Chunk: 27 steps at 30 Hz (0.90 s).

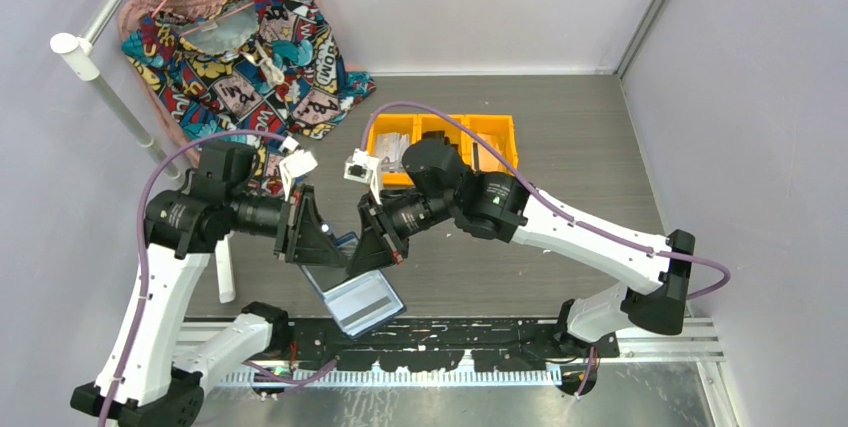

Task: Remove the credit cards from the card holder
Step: Remove the credit card from the card holder.

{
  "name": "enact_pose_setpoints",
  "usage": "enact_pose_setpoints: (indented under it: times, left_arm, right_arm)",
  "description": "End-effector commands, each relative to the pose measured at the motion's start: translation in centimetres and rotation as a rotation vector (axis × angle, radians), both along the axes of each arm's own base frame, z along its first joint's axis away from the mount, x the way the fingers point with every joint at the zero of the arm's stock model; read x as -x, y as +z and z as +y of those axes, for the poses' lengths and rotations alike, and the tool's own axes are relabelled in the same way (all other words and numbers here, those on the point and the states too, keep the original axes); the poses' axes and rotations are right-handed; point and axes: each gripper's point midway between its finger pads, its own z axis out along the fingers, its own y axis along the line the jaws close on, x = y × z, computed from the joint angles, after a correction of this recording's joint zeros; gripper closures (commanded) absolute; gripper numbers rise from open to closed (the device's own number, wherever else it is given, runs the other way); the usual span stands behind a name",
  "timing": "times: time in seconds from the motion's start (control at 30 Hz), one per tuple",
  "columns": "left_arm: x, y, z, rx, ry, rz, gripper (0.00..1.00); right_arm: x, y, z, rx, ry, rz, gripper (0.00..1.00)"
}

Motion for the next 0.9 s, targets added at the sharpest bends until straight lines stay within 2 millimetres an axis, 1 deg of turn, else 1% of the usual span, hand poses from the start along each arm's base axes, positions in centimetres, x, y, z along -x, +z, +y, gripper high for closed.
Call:
enact_pose_setpoints:
  times: [0.0,0.1,0.13,0.17,0.2,0.27,0.33,0.37,0.4,0.43,0.47,0.5,0.53,0.57,0.63,0.7,0.77,0.87]
  left_arm:
    - [3.2,1.2,0.5,0.078,-0.109,-0.001,0.77]
    - [3.7,1.1,0.6,0.077,-0.124,-0.001,0.88]
    - [3.6,1.1,0.6,0.078,-0.125,-0.001,0.92]
    - [3.6,1.2,0.6,0.08,-0.125,-0.005,0.95]
    - [3.5,1.2,0.6,0.08,-0.121,-0.012,0.99]
    - [2.9,1.4,0.5,0.073,-0.093,-0.025,1.0]
    - [1.7,1.4,0.2,0.056,-0.03,-0.055,1.0]
    - [0.7,1.3,0.1,0.043,0.024,-0.085,1.0]
    - [-0.4,1.2,0.1,0.029,0.086,-0.117,1.0]
    - [-1.7,0.8,0.2,0.004,0.16,-0.135,1.0]
    - [-3.6,0.6,0.5,-0.024,0.257,-0.187,1.0]
    - [-4.8,0.4,0.9,-0.046,0.326,-0.214,1.0]
    - [-6.0,0.2,1.2,-0.064,0.392,-0.235,1.0]
    - [-6.9,0.1,1.6,-0.077,0.447,-0.249,1.0]
    - [-8.5,0.2,2.2,-0.093,0.544,-0.269,1.0]
    - [-9.5,0.4,2.6,-0.09,0.606,-0.278,1.0]
    - [-9.7,0.9,2.5,-0.062,0.623,-0.283,1.0]
    - [-9.7,1.6,2.2,-0.018,0.633,-0.257,1.0]
  right_arm:
    - [1.3,4.2,-0.8,-0.108,0.091,-0.075,0.99]
    - [1.2,4.7,-0.9,-0.12,0.093,-0.081,0.98]
    - [1.2,4.8,-0.9,-0.123,0.094,-0.081,0.95]
    - [1.0,4.8,-0.9,-0.124,0.092,-0.081,0.83]
    - [0.8,4.9,-1.0,-0.124,0.082,-0.08,0.71]
    - [-0.3,5.1,-1.1,-0.123,0.032,-0.073,0.53]
    - [-3.3,5.6,-1.5,-0.122,-0.114,-0.069,0.42]
    - [-5.8,6.0,-2.0,-0.122,-0.241,-0.068,0.4]
    - [-8.2,6.6,-2.9,-0.13,-0.365,-0.058,0.39]
    - [-10.8,7.4,-4.3,-0.151,-0.502,-0.044,0.38]
    - [-12.1,8.7,-5.8,-0.192,-0.614,-0.04,0.38]
    - [-13.1,9.6,-6.8,-0.23,-0.703,-0.024,0.38]
    - [-13.4,10.1,-7.6,-0.269,-0.757,-0.009,0.38]
    - [-13.3,10.4,-8.0,-0.303,-0.78,0.015,0.38]
    - [-12.7,10.8,-8.0,-0.36,-0.768,0.084,0.39]
    - [-11.5,10.7,-6.8,-0.409,-0.689,0.186,0.39]
    - [-10.5,10.4,-5.4,-0.473,-0.6,0.28,0.4]
    - [-9.1,9.0,-3.5,-0.49,-0.509,0.361,0.42]
